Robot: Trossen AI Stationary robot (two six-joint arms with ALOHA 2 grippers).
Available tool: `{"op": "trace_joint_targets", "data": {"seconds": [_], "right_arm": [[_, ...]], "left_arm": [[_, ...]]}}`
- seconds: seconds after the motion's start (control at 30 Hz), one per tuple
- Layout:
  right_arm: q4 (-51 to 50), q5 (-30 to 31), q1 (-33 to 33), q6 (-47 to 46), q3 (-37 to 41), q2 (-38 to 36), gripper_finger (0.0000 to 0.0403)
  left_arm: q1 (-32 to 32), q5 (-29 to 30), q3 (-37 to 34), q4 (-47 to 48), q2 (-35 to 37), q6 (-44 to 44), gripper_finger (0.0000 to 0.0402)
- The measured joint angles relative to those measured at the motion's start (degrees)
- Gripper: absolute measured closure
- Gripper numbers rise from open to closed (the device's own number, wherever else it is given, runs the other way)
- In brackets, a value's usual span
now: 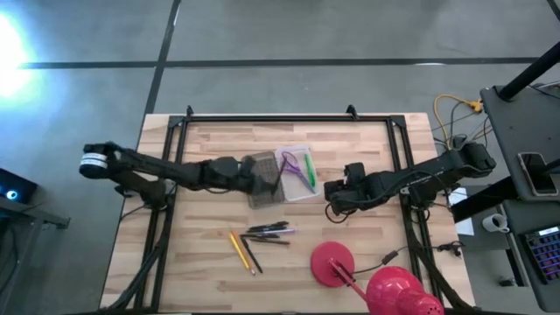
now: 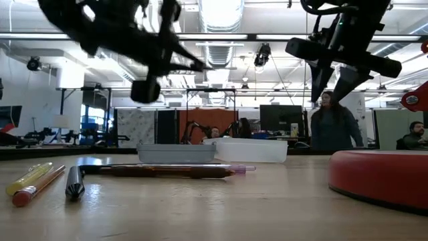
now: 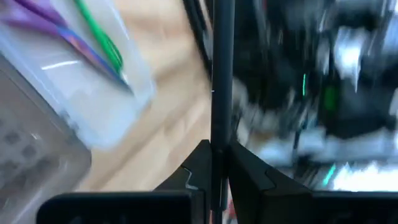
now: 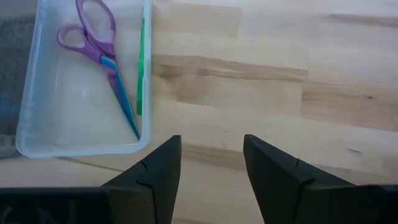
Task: Pick & place school supplies into a supply box
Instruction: Put the black pen into the black supply box
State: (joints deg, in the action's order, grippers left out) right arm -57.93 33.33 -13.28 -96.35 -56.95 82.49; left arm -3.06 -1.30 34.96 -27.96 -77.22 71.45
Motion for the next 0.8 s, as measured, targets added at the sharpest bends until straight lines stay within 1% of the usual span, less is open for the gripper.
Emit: {"op": "trace_joint_targets", "data": {"seconds": [0.1,0.17,0.27,0.33,0.37,0.43,0.53,0.67,0.73,0.8], "right_arm": [[-0.23,1.49,-0.07,-3.98,0.00,-0.38,0.0238],[-0.31,1.94,-0.07,-5.54,0.00,-0.77,0.0239],[-0.29,2.46,-0.09,-5.81,-0.02,-1.24,0.0238],[-0.54,2.53,-0.08,-6.40,-0.02,-1.54,0.0236],[-0.64,2.53,-0.09,-6.79,-0.02,-1.55,0.0235],[-0.64,2.52,-0.09,-7.22,-0.02,-1.63,0.0233],[-0.63,2.49,-0.41,-7.41,-0.02,-1.65,0.0230],[-1.07,2.46,-1.29,-9.14,-0.02,-1.69,0.0229],[-1.74,2.44,-1.78,-9.79,-0.01,-1.69,0.0229],[-1.90,2.46,-2.01,-9.82,-0.02,-1.72,0.0228]], "left_arm": [[-1.37,4.70,-2.07,-8.50,-4.34,7.56,0.0383],[-1.50,6.54,-1.75,-11.62,-7.75,10.65,0.0382],[-1.52,8.60,2.82,-12.24,-13.12,13.21,0.0382],[-1.58,10.66,7.28,-8.68,-16.45,13.34,0.0382],[-1.83,10.91,9.79,-5.13,-17.89,13.34,0.0382],[-1.98,11.08,14.89,5.04,-20.70,13.37,0.0382],[-1.99,11.37,22.02,15.98,-23.88,13.86,0.0382],[-2.65,13.68,28.64,17.41,-26.81,14.79,0.0382],[-3.85,13.75,31.50,17.70,-28.72,15.08,0.0382],[-4.88,13.64,33.24,21.18,-30.05,16.27,0.0381]]}}
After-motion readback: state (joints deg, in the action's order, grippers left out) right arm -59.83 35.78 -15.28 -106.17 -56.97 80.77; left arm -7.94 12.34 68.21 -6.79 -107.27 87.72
